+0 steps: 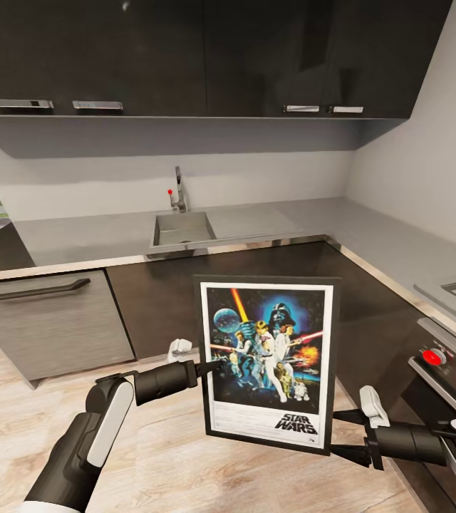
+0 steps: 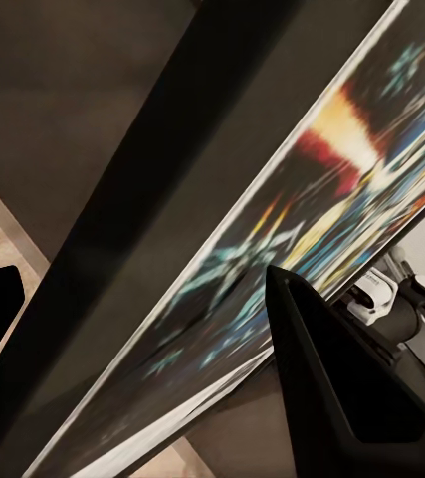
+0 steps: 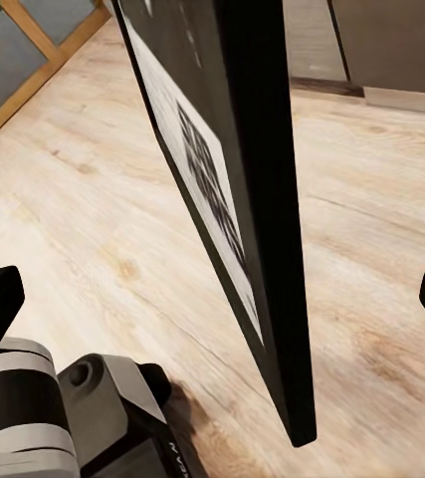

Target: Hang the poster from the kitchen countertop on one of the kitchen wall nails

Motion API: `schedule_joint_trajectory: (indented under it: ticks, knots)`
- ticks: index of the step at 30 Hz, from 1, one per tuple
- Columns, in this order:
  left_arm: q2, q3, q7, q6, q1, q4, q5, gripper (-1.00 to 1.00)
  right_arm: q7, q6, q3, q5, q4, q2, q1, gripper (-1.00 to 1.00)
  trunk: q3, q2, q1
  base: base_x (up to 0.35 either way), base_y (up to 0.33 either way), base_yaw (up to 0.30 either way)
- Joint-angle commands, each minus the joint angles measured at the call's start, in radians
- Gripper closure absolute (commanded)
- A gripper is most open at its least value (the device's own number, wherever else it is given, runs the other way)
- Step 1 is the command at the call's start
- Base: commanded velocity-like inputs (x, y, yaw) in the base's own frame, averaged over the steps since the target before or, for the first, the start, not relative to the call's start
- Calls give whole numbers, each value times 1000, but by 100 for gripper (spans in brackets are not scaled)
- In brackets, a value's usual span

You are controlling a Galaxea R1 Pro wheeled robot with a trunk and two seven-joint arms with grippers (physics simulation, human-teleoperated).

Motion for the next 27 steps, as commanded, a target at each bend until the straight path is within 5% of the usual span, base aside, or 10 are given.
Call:
schedule_joint_trajectory:
  ticks: [1,27]
  knots:
    - [0,1,-4,5,-1,0,3,100,3,10,0,-2,0,0,-1,-100,-1,-1,0,0,0,0]
    - [-1,0,-4,5,-1,0,3,100,3,10,0,-2,0,6,-1,-100,-1,-1,0,0,0,0]
